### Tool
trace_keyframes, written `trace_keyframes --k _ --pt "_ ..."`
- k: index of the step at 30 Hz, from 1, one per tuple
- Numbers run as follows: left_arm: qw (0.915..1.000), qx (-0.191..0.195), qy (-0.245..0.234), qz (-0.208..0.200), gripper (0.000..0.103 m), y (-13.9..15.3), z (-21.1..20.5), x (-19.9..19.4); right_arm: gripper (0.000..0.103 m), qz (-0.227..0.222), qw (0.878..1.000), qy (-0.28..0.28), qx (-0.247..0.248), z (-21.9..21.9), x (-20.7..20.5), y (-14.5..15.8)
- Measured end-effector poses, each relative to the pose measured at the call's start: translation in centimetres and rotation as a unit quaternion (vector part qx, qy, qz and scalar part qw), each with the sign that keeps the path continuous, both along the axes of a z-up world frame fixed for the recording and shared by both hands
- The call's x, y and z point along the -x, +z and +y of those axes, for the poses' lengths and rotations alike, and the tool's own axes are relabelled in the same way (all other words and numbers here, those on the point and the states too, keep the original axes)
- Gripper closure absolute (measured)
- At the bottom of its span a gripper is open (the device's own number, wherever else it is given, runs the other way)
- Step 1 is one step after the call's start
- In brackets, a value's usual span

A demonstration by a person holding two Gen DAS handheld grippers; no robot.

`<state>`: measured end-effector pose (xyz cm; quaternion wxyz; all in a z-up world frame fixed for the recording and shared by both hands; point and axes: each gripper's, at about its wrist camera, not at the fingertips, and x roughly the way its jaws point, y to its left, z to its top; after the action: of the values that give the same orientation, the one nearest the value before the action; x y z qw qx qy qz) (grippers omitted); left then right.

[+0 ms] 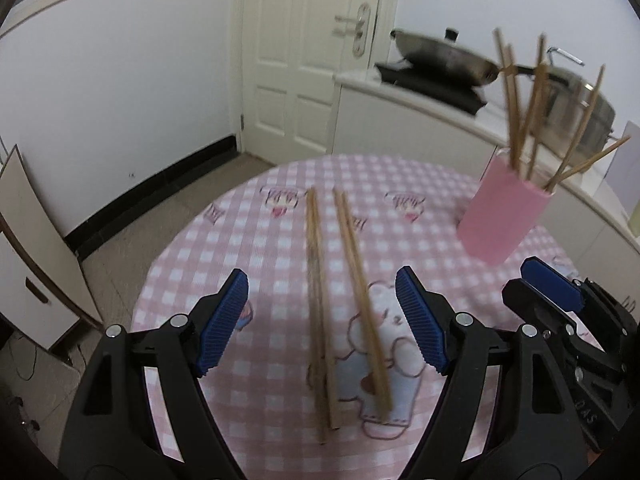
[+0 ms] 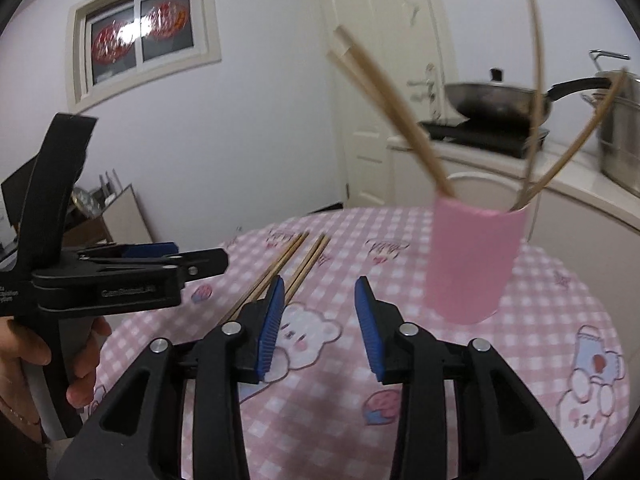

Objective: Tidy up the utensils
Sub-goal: 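Move both open tools back over the remaining chopsticks on the table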

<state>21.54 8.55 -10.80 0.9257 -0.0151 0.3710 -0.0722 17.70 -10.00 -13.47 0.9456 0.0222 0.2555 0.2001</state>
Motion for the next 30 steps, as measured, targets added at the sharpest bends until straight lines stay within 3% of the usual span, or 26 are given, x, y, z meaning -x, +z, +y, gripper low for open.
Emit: trace_keyframes --k 8,12,19,30 --pt "0.9982 0.006 0.019 0.056 0.028 -2.7 2.4 -1.3 0.060 0.035 0.999 0.005 0.010 0.2 -1.1 -0.1" --pt "0.9957 0.023 0.030 0.085 0.028 -3.7 2.8 -2.4 0.057 0.087 0.996 0.021 0.009 0.9 -2.7 -1.1" --pt "0.9923 -0.006 0.026 0.121 0.046 -4.9 1.8 -3.7 0.057 0.133 0.989 0.032 0.048 2.7 -4.1 -2.5" --pt "0.9914 -0.011 0.025 0.128 0.047 -5.1 1.6 -4.6 0.055 0.159 0.984 0.038 0.074 4.2 -5.5 -3.6"
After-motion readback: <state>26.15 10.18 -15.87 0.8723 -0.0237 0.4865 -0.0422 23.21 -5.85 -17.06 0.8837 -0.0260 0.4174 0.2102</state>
